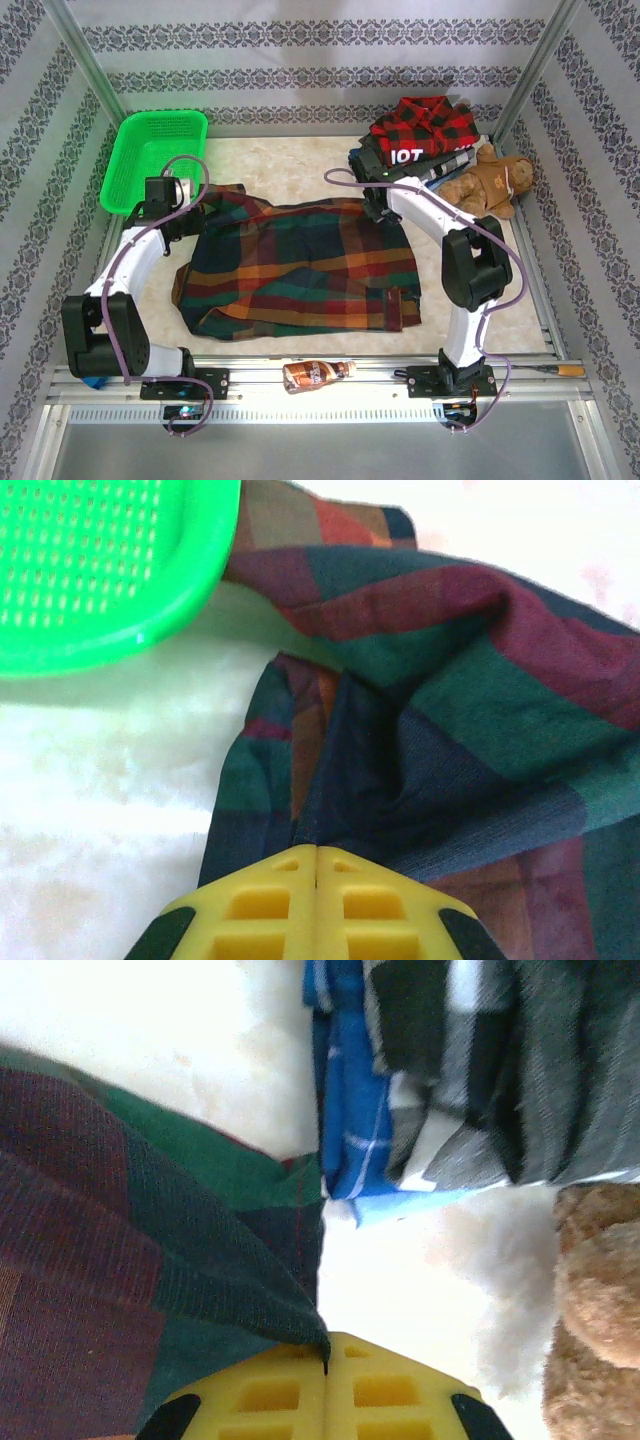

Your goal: Fold and stack the long sleeve shirts

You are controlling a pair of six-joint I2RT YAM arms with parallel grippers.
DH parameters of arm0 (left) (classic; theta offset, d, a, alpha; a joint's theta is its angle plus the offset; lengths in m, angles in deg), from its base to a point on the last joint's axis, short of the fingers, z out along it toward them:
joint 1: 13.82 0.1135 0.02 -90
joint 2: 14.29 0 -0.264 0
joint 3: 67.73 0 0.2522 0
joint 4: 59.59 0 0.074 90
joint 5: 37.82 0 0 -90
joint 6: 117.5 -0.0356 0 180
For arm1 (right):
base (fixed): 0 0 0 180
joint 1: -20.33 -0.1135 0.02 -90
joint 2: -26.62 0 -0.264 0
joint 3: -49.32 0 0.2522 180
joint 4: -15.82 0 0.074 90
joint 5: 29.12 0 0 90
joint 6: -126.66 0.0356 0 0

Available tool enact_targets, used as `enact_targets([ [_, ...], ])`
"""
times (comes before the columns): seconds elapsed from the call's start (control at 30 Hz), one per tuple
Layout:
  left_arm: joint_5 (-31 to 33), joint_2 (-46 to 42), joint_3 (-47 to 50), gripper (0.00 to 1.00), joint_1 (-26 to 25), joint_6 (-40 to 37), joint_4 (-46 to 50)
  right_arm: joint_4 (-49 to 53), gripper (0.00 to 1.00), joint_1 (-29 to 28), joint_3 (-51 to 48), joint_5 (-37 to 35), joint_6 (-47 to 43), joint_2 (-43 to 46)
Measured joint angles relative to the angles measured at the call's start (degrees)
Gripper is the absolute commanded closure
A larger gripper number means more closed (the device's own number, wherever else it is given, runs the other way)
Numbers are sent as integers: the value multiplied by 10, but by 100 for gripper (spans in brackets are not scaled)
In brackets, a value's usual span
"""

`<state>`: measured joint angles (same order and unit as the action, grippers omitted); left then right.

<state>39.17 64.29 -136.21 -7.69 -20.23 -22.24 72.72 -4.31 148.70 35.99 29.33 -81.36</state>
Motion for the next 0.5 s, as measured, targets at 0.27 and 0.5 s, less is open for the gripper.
enact_targets([
  [0.27, 33, -21, 43, 100, 0, 14, 43, -1, 100, -6, -78, 14, 16, 45],
  [0.5, 45, -53, 91, 100, -6, 66, 70, -1, 100, -8, -131, 19, 39, 61],
])
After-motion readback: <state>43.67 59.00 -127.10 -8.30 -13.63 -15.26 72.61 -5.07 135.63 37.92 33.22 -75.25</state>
